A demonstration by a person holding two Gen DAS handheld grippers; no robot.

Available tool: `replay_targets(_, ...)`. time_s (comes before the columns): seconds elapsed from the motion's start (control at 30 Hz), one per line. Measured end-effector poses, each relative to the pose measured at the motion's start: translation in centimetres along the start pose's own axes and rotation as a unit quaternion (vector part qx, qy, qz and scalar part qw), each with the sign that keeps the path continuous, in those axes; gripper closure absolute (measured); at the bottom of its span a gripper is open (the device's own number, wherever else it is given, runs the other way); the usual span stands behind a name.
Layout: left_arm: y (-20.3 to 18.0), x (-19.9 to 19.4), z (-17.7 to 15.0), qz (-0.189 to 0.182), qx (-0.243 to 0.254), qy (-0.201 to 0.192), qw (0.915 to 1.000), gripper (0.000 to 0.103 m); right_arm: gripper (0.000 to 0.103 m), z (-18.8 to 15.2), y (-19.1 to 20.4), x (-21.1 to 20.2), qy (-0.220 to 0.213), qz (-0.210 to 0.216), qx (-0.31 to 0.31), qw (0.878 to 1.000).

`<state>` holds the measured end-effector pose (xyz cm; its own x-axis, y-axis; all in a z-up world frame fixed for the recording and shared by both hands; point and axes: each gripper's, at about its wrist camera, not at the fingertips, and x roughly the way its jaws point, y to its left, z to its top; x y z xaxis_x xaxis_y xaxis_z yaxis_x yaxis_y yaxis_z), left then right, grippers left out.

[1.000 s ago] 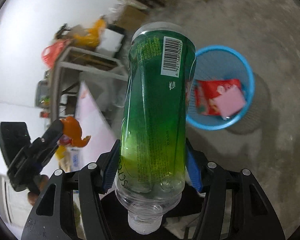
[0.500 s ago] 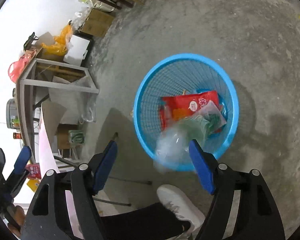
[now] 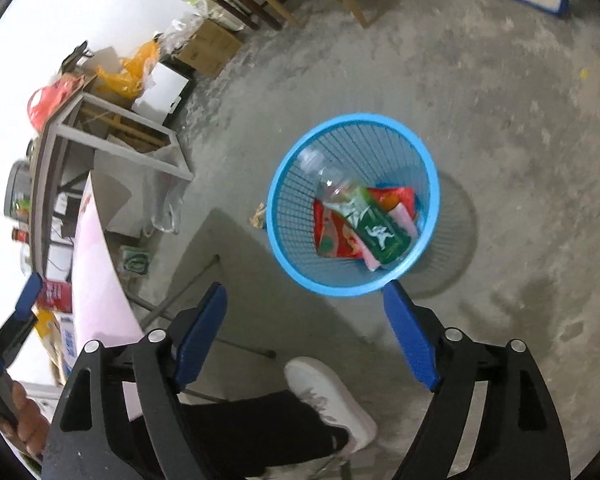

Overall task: Collect trash
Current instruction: 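Move both tools back to the table toward the can and toothpaste box, then grasp the red Wangwang can with the right gripper and lift it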

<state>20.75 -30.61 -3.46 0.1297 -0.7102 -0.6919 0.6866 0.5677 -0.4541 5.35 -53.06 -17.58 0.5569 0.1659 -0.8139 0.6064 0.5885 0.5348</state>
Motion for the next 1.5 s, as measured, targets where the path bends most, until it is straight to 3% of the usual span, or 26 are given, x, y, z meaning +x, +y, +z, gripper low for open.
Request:
replay_targets(0.17,0.1,-5.8,-1.9,0.015,0.006,-0.041,0.9990,0.006,0.011,-2.2,4.2,-3.6,-0.058,-0.070,-0.071,0.993)
replay_targets(0.27,0.6,-8.9,-3.2,0.031,0.008,-0.055,0.9980,0.006,0.008,-3.8,8.0,-6.5,-0.118,-0.125,-0.135,0.976)
replay_targets(0.43,3.3,-15.0,-6.6,0.057,-0.025,-0.066,0.9959,0.006,0.008,-6.3,12.8,-9.6,-0.185,-0.158,-0.204,0.948)
replay_targets(0.53,5.6,-18.8,-9.0,0.079,-0.043,-0.076,0.9930,0.006,0.008,-7.9,15.9,-9.9,-0.205,-0.169,-0.262,0.928)
replay_targets(0.63,7.5,-22.1,-11.4,0.119,-0.041,-0.088,0.9882,0.005,0.008,-9.4,19.3,-9.5,-0.196,-0.174,-0.333,0.906)
replay_targets(0.73,9.8,-25.1,-13.6,0.136,-0.049,-0.097,0.9848,0.006,0.008,-11.1,22.8,-9.7,-0.193,-0.169,-0.384,0.887)
replay_targets(0.8,10.8,-27.0,-14.5,0.149,-0.052,-0.114,0.9809,0.006,0.008,-12.3,24.9,-9.9,-0.186,-0.158,-0.420,0.874)
replay_targets(0.9,11.6,-30.1,-15.8,0.163,-0.043,-0.156,0.9733,0.006,0.008,-13.6,27.4,-10.1,-0.178,-0.102,-0.451,0.869)
replay_targets(1.0,11.8,-31.9,-16.7,0.176,-0.021,-0.189,0.9659,0.006,0.008,-14.0,29.4,-9.5,-0.182,-0.011,-0.443,0.878)
replay_targets(1.13,12.7,-31.9,-17.7,0.237,0.009,-0.204,0.9499,0.005,0.008,-13.8,31.6,-6.7,-0.172,0.075,-0.393,0.900)
replay_targets(1.2,13.6,-31.4,-17.9,0.261,0.013,-0.198,0.9446,0.005,0.008,-13.7,33.3,-5.0,-0.151,0.108,-0.368,0.911)
replay_targets(1.3,15.9,-30.6,-18.2,0.285,0.007,-0.180,0.9413,0.006,0.008,-13.1,35.9,-2.7,-0.113,0.130,-0.363,0.916)
replay_targets(1.4,18.5,-29.6,-18.3,0.295,-0.007,-0.159,0.9421,0.006,0.008,-12.5,39.7,0.3,-0.073,0.139,-0.402,0.902)
replay_targets(1.5,21.5,-28.6,-18.0,0.287,-0.026,-0.142,0.9470,0.006,0.008,-12.5,42.6,2.6,-0.062,0.135,-0.437,0.887)
